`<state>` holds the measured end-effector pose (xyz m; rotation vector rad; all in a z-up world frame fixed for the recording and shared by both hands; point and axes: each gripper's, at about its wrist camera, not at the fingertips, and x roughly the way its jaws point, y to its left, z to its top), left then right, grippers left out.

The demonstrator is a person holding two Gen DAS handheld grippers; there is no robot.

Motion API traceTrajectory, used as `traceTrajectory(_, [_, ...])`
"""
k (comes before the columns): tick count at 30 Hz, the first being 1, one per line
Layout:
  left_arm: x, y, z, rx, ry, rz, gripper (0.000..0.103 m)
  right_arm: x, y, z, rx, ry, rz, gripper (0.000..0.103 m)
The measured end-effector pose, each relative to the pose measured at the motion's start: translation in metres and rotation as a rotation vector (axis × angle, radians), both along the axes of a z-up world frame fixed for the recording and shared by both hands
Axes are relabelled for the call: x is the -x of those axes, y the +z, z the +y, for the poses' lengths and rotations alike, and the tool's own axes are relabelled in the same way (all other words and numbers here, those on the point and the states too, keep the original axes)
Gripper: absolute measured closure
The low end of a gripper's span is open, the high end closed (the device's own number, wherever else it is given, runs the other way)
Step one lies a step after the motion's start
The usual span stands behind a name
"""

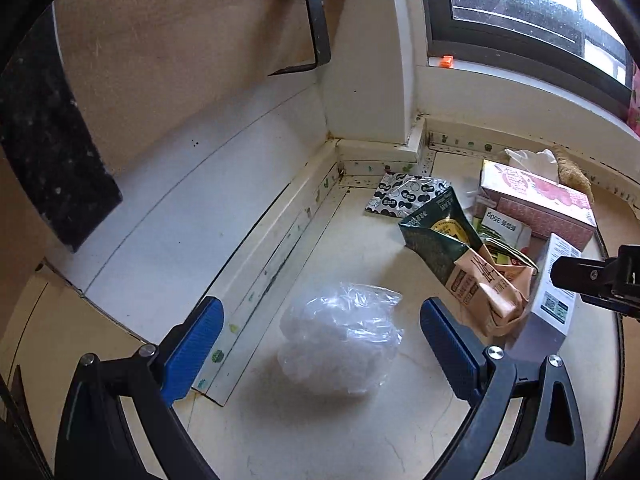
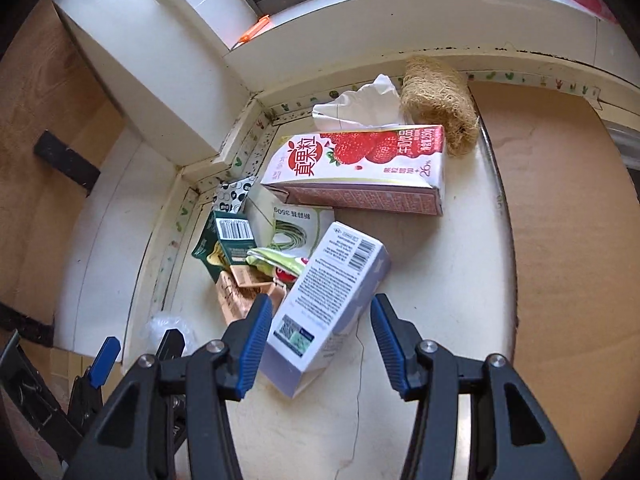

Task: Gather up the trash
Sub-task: 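Grasp the white-and-blue box with right tool while left tool grasps plastic bag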

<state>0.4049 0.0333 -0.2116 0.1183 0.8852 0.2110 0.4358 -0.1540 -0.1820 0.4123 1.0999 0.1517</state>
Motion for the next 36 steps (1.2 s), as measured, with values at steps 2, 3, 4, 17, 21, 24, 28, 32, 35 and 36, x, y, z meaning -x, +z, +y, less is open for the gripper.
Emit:
traceTrajectory(2, [-0.004, -0.006, 0.004, 0.001, 0.012, 0.000, 0.005, -0.004, -0.005, 0.005, 0.021, -0.014, 0.001, 0.051])
traceTrajectory(3, [-0.006, -0.008, 0.005, 0.003, 0.016, 0.000, 0.006, -0.006, -0.009, 0.008, 0.028, -0.017, 0.008, 0.051])
traceTrajectory(4, [-0.007, -0.010, 0.007, 0.004, 0.018, 0.002, 0.008, -0.008, -0.012, 0.010, 0.034, -0.019, 0.014, 0.051])
traceTrajectory(17, [-0.003, -0.022, 0.010, 0.094, -0.021, 0.060, 0.047, 0.007, -0.013, 0.014, 0.092, 0.065, -0.002, 0.061])
traceTrajectory(21, [0.009, -0.019, 0.001, 0.083, -0.055, 0.078, 0.051, 0.024, -0.010, 0.012, 0.102, 0.103, 0.001, 0.062])
traceTrajectory(24, [0.021, -0.012, -0.001, 0.092, -0.066, 0.084, 0.054, 0.036, -0.009, 0.009, 0.111, 0.121, -0.001, 0.063])
traceTrajectory(28, [0.035, 0.002, -0.004, 0.128, -0.079, 0.086, 0.055, 0.054, -0.001, 0.009, 0.144, 0.157, -0.034, 0.063])
traceTrajectory(32, [0.051, 0.025, -0.007, 0.169, -0.087, 0.076, 0.055, 0.071, 0.014, 0.007, 0.134, 0.187, -0.064, 0.063])
traceTrajectory(35, [0.066, 0.046, -0.011, 0.196, -0.099, 0.065, 0.056, 0.086, 0.032, 0.003, 0.122, 0.203, -0.093, 0.064])
traceTrajectory(36, [0.069, 0.052, -0.012, 0.205, -0.105, 0.060, 0.056, 0.090, 0.039, 0.003, 0.120, 0.210, -0.103, 0.064])
